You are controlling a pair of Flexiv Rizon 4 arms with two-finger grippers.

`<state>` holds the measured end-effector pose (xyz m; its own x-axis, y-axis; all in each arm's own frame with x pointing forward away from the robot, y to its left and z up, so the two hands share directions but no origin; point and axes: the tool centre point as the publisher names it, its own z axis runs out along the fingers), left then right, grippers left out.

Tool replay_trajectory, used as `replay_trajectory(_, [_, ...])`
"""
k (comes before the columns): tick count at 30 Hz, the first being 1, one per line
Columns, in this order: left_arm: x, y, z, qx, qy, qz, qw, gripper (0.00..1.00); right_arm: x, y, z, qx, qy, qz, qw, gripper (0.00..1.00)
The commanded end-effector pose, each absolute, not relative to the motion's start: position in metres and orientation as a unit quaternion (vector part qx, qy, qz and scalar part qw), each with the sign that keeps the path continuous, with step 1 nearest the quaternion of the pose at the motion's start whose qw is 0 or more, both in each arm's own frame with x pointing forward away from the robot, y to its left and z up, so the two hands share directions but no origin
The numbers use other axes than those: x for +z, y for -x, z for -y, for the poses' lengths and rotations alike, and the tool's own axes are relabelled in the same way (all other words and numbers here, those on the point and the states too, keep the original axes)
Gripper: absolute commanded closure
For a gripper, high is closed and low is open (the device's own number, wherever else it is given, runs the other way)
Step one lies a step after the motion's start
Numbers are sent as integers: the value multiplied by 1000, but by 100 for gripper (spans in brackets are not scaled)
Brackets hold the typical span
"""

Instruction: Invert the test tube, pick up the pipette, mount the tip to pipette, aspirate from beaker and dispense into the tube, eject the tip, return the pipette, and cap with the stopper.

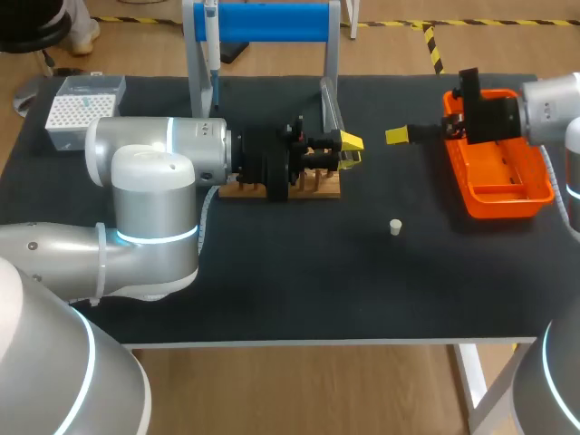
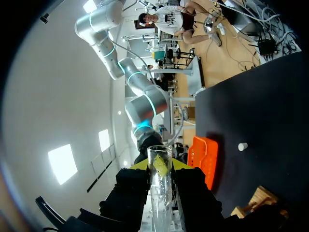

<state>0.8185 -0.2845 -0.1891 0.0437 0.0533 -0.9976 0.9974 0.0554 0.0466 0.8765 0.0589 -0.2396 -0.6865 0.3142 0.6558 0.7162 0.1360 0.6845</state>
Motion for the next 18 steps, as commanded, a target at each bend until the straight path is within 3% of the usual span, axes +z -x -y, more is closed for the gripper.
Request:
replay_trajectory(1, [-190,-819,285,-461,-509,-514,514,100,-242,-876,-58,-554,340,741,169,0])
replay_trajectory(7, [-190,-819,285,-461,-509,-514,514,100,-259,-882,-62,-535,273,796,83,0])
replay_trajectory(18, [-190,-819,285,-461,-509,-514,514,100,-282,-885,-76,-512,173,841,15,0])
